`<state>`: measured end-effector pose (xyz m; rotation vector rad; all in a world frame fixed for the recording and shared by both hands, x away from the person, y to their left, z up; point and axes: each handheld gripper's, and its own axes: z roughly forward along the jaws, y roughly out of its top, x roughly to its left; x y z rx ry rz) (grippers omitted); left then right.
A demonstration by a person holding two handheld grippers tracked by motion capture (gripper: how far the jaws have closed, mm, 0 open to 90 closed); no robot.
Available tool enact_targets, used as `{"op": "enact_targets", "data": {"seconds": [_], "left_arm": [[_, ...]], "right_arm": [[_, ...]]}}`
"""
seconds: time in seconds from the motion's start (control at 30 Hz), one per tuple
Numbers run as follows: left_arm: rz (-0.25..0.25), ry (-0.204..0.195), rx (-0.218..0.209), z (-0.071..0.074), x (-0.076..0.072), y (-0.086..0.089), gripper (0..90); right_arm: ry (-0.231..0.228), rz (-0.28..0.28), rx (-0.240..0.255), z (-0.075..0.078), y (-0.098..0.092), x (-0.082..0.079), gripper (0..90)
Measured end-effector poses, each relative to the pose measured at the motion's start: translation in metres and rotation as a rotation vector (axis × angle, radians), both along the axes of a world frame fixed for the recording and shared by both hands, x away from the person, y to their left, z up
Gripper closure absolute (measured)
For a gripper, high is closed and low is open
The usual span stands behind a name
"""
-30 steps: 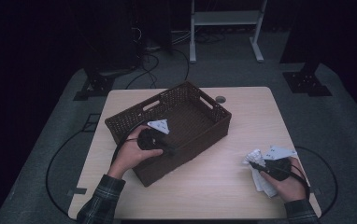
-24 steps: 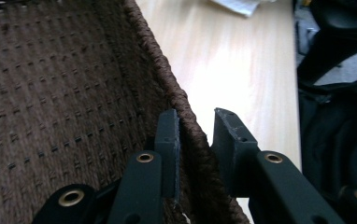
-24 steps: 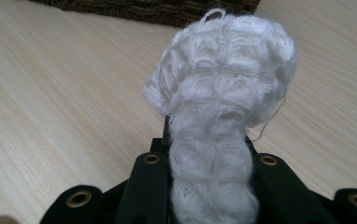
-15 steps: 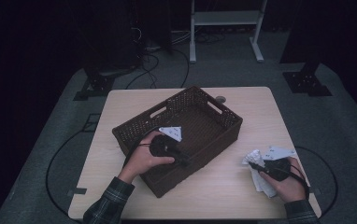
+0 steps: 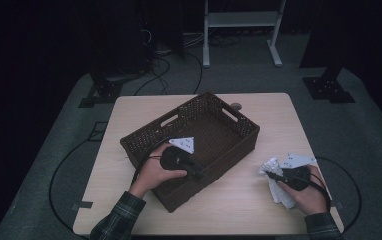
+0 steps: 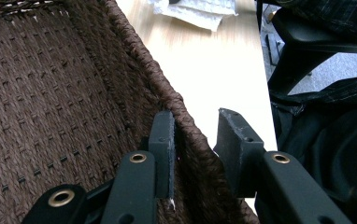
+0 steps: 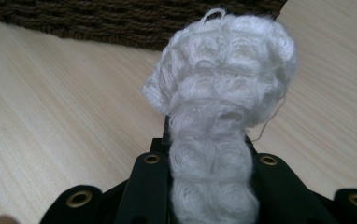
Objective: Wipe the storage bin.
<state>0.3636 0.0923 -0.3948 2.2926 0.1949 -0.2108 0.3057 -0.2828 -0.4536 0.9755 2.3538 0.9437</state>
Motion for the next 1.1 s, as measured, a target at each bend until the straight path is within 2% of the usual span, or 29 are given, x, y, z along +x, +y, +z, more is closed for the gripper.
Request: {"op": "enact_targets", "data": {"seconds": [0.17, 0.37, 0.6, 1.1], "left_arm": [[0.001, -0.008, -0.001, 0.000, -0.001, -0.001, 66.9], [0.000, -0.010, -0.001, -0.001, -0.001, -0.001, 66.9], [-0.004, -0.017, 0.003, 0.000, -0.001, -0.001, 66.9], [0.000, -0.022, 0.003, 0.000, -0.002, -0.001, 66.8]], "right_arm": [[-0.001, -0.006, 0.009, 0.006, 0.000, 0.006, 75.4], [-0.018, -0.015, 0.043, 0.017, 0.003, 0.012, 75.9], [-0.016, -0.054, 0.074, 0.029, 0.003, 0.024, 76.1], [-0.005, -0.045, 0.114, 0.043, 0.005, 0.056, 75.7]]}}
